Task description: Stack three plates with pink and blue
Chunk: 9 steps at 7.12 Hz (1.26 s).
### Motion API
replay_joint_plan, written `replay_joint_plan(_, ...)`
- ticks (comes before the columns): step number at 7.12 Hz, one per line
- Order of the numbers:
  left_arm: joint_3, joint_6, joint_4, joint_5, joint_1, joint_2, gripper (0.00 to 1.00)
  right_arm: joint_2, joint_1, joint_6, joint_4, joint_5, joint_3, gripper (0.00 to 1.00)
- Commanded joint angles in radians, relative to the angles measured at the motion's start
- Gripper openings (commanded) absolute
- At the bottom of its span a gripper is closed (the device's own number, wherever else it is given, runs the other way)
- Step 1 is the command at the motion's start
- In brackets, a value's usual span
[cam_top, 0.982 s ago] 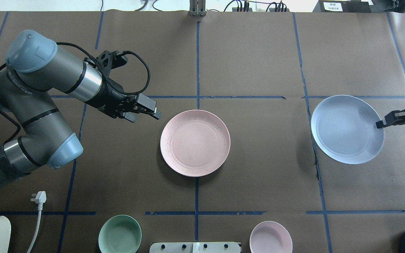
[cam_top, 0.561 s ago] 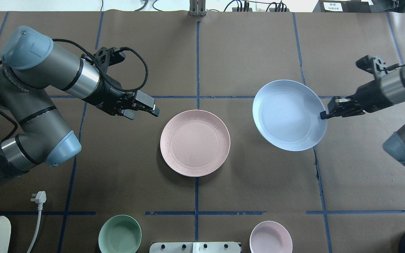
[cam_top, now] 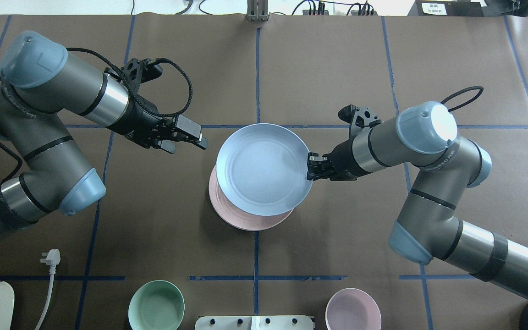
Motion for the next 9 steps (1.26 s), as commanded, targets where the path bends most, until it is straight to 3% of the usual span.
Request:
replay_joint_plan(1, 0.0, 0.0, -0.001, -0.001, 0.0, -0.001, 1.0, 0.026, -0.034, 0.007, -0.042, -0.039, -0.003, 0.17)
replay_joint_plan(2, 0.0, 0.0, -0.001, -0.001, 0.0, 0.001, 1.0, 0.026, -0.04, 0.005, -0.045, -0.049, -0.003, 0.98)
replay_joint_plan(4, 0.003, 0.003, 0.004, 0.0, -0.011, 0.004, 1.0, 0.01, -0.002, -0.007, -0.039, -0.042, 0.022, 1.0)
replay_joint_plan(6, 0.024, 0.059, 0.012, -0.003, -0.11, 0.071, 1.0, -0.151, 0.201, -0.09, -0.048, 0.074, 0.063, 1.0)
replay_joint_plan(7, 0.044, 0.298, 0.045, -0.006, -0.186, 0.164, 1.0, -0.261, 0.333, -0.369, -0.054, 0.163, 0.051, 1.0)
replay_joint_plan(9, 0.035, 0.774, 0.32, -0.015, -0.38, 0.222, 1.0, -0.369, 0.572, -0.798, -0.071, 0.271, -0.047, 1.0)
